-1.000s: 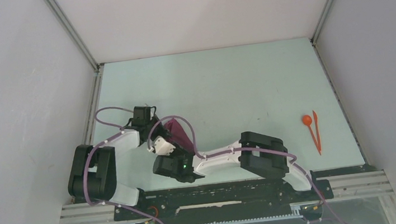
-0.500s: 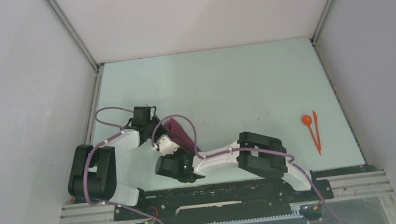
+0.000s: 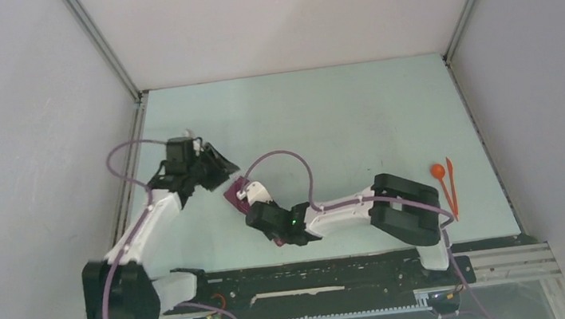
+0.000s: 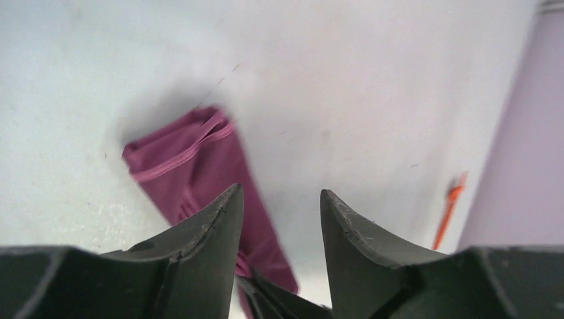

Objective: Fold the napkin into a case and place the utensils inside
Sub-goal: Turn over the smaller rectangle-folded napkin at the center of the board.

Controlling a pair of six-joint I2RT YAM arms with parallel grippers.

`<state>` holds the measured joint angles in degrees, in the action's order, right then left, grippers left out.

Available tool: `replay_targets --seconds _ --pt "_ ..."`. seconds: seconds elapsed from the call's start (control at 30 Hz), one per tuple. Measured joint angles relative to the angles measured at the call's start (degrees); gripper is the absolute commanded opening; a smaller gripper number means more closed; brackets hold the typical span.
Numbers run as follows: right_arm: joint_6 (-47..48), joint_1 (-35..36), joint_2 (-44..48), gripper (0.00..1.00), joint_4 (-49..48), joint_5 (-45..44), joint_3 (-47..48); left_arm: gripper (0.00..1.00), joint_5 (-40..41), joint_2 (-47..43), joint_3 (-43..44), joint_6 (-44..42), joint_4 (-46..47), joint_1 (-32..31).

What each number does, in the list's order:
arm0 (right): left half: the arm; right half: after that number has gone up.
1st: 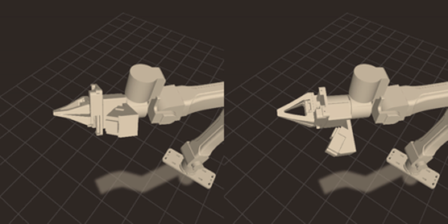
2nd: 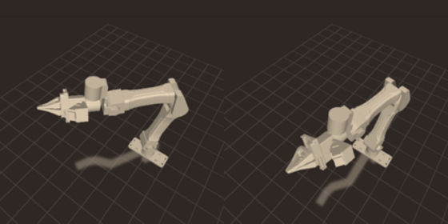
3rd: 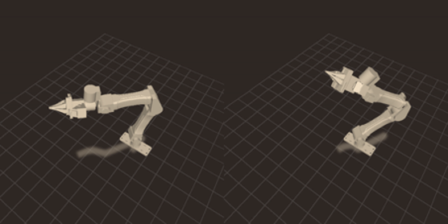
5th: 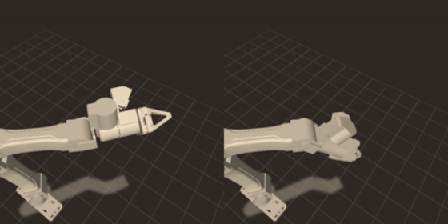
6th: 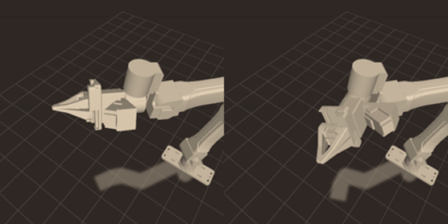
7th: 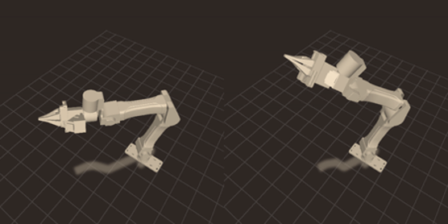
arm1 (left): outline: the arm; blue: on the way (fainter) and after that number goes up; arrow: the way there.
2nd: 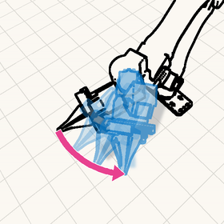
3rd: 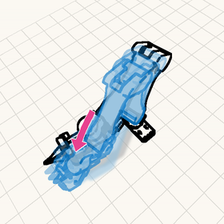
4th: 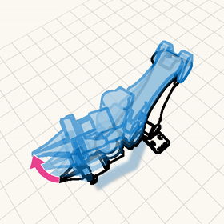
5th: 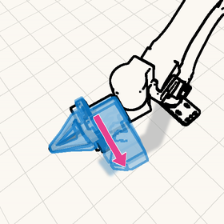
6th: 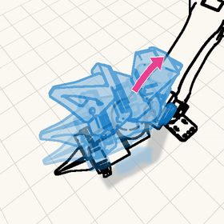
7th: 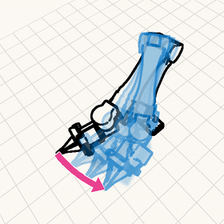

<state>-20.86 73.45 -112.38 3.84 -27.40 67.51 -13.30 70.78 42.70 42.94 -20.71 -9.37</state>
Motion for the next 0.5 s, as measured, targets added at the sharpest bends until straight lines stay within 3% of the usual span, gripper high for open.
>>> replay_targets --seconds 0.27,0.5 --pt "-12.7 -10.64 9.07 0.0 -15.41 28.22 -12.85 0.57 3.32 -19.82 12.5 -2.1 -8.79 3.15" --pt "-32.65 -22.01 4.74 0.0 -41.57 48.63 -24.76 0.57 3.02 -21.07 9.66 -2.45 -12.48 3.15"
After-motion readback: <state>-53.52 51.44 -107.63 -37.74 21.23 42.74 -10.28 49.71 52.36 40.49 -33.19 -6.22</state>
